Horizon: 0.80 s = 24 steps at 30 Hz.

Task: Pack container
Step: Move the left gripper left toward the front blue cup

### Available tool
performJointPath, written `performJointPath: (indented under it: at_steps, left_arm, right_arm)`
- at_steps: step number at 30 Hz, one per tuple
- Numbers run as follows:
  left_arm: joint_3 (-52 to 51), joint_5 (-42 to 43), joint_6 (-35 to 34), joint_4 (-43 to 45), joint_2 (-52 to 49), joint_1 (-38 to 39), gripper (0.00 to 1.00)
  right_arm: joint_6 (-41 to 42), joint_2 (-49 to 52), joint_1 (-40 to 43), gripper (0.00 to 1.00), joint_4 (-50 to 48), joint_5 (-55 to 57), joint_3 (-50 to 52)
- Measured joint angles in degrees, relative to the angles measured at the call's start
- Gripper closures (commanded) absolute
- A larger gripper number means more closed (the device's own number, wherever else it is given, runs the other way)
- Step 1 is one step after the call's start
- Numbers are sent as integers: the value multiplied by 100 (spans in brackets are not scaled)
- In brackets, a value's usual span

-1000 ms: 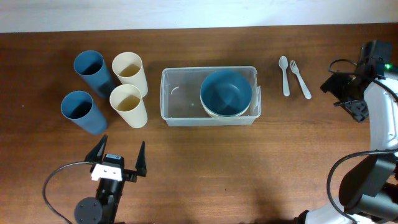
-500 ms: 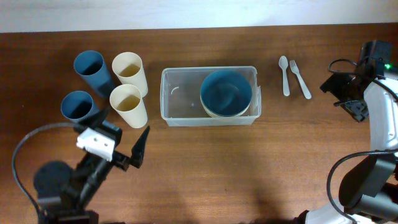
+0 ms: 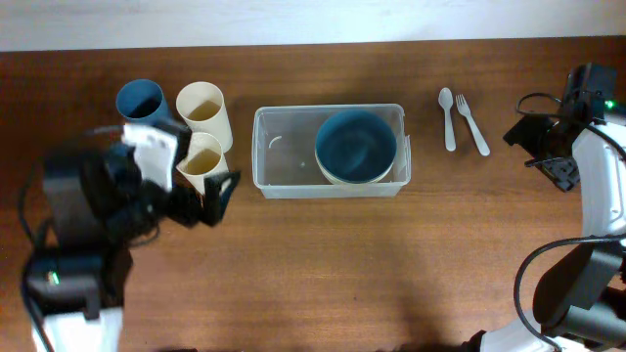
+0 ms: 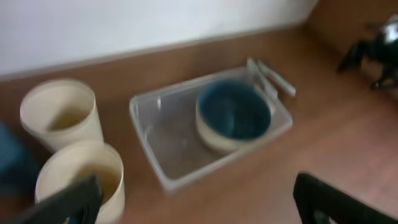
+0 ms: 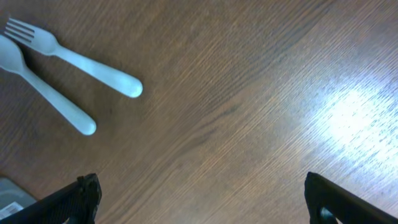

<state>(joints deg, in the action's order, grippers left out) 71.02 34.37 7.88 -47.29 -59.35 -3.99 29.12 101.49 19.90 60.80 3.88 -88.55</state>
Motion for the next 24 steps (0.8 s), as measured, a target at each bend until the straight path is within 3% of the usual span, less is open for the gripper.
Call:
performJointPath:
  at_steps: [8,13,18,24]
  left_arm:
    - [1895,-719,-24,-1956,-1810,387,0]
    - [2210,-1349,-24,-2024,-2479,675,0]
    - [2210,-1401,-55,-2022,-2643,721,0]
    - [2304,-2326,-1132,-1880,-2643,592,0]
  right_arm:
    - [2,0,0,1,-2,0,2]
    - [0,0,0,1,-2,0,2]
    - [0,0,0,1,-2,0,2]
    - [0,0,0,1,-2,0,2]
